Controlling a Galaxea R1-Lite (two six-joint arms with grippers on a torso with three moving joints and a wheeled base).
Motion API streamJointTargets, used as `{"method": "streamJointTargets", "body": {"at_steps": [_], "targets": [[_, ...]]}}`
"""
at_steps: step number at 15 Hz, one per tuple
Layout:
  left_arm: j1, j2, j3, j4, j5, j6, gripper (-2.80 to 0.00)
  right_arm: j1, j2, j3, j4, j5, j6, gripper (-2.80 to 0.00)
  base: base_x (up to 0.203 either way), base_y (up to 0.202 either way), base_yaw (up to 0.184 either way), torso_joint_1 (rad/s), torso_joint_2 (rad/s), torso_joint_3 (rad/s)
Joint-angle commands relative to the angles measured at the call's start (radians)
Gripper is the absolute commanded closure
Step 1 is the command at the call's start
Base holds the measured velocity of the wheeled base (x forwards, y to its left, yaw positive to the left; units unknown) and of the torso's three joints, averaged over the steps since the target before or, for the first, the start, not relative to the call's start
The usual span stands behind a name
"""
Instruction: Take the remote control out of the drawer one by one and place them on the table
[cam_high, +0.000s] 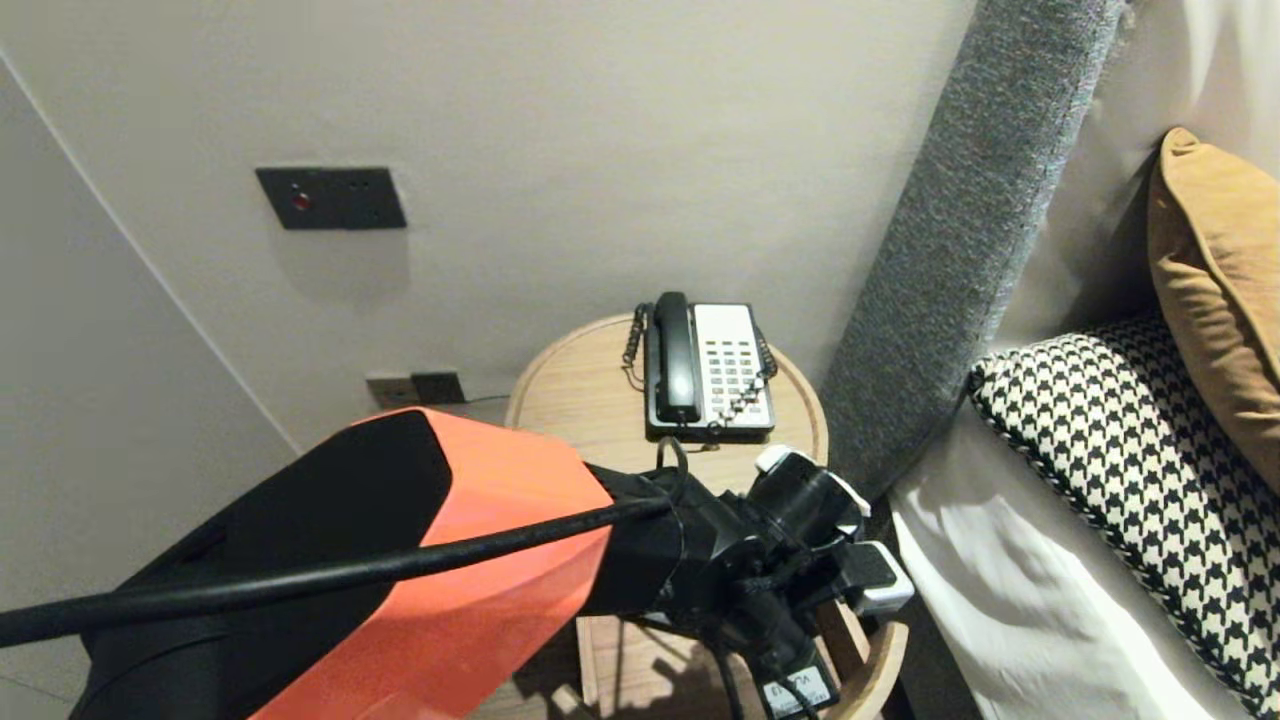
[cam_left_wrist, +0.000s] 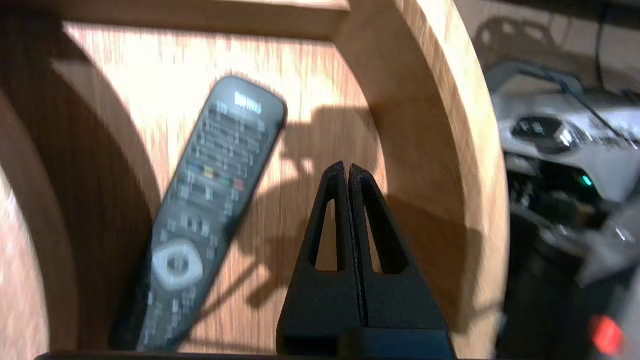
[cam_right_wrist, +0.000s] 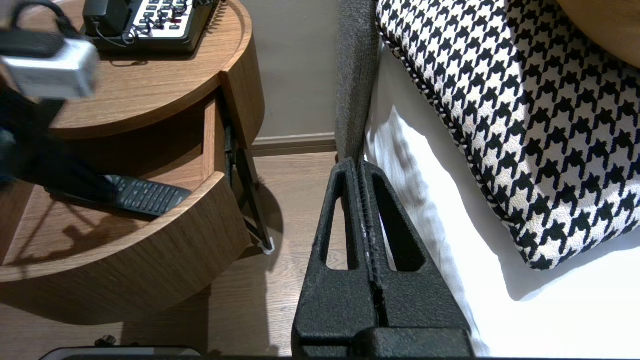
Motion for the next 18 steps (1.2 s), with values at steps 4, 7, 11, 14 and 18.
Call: {"method": "streamJointTargets", "body": {"at_steps": [4, 7, 11, 14, 18], "targets": [[0.0, 0.055, 0.087, -0.108, 0.047, -0.011, 0.0, 0.0, 0.0, 0.002, 0.0, 0.0, 0.0, 0.0, 0.0, 0.0, 0.0, 0.0, 0.0, 0.0], [0.001, 0.061, 0.096, -0.121, 0.051, -0.086, 0.0, 0.0, 0.0, 0.002, 0.0, 0.0, 0.0, 0.0, 0.0, 0.0, 0.0, 0.0, 0.0, 0.0], [0.001, 0.059, 0.094, -0.137, 0.054, -0.139, -1.22, 0.0, 0.0, 0.002, 0.0, 0.0, 0.0, 0.0, 0.0, 0.0, 0.0, 0.0, 0.0, 0.0], [0.003, 0.063, 0.097, -0.157, 0.077, -0.108, -2.8, 0.0, 0.0, 0.002, 0.0, 0.0, 0.0, 0.0, 0.0, 0.0, 0.0, 0.0, 0.0, 0.0], [0.012, 0.087, 0.096, -0.22, 0.081, 0.015, -2.8, 0.0, 0.0, 0.002, 0.0, 0.0, 0.0, 0.0, 0.0, 0.0, 0.0, 0.0, 0.0, 0.0]]}}
